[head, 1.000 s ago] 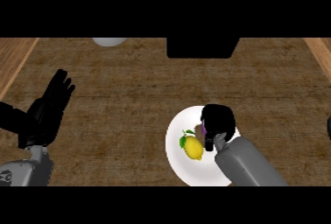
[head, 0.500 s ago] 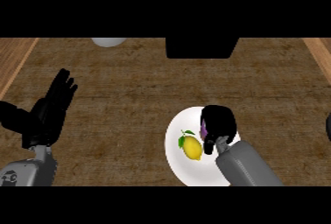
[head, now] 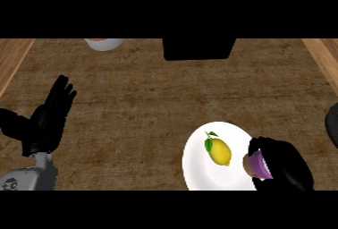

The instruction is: Pick the can from the plate and place it in the pan

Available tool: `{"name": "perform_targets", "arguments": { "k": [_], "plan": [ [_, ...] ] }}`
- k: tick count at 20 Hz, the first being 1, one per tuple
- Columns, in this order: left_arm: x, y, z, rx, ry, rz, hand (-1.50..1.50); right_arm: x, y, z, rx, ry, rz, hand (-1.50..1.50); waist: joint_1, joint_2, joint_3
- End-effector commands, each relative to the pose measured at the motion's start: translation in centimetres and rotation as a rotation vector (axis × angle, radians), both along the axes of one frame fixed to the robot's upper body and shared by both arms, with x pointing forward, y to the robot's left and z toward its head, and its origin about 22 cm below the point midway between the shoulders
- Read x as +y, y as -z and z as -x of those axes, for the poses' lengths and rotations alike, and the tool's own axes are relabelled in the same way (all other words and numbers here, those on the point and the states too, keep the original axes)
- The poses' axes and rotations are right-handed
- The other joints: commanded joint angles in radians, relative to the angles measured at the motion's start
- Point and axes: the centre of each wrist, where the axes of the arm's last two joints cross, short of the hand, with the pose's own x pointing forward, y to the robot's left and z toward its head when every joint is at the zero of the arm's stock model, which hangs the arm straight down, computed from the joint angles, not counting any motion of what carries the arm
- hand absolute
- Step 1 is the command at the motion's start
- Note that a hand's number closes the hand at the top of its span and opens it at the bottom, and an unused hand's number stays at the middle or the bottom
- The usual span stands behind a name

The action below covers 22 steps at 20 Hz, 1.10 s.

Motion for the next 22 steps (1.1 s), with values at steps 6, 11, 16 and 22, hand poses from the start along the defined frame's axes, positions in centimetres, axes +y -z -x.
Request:
{"name": "perform_targets", "arguments": {
  "k": [6, 11, 16, 22],
  "plan": [
    [1.7, -0.4, 0.4, 0.006, -0.008, -0.005, 0.0, -4.5, -9.3, 4.9, -0.476, -0.003, 0.147, 1.5, -0.01, 0.0, 0.0],
    [1.2, -0.3, 0.1, -0.004, 0.019, -0.002, 0.0, -4.3, -14.9, 7.7, -0.523, 0.048, 0.119, 1.5, 0.013, 0.007, 0.0],
    [0.1, -0.8, -0.5, -0.004, 0.022, 0.002, 0.0, -8.2, -14.5, 5.9, -0.552, 0.173, 0.051, 1.5, 0.029, 0.01, 0.001],
    [0.1, -0.9, -0.4, -0.009, 0.04, -0.009, 0.0, -14.7, -15.3, 5.7, -0.629, 0.291, 0.013, 1.5, 0.025, 0.009, 0.002]
  ]
}}
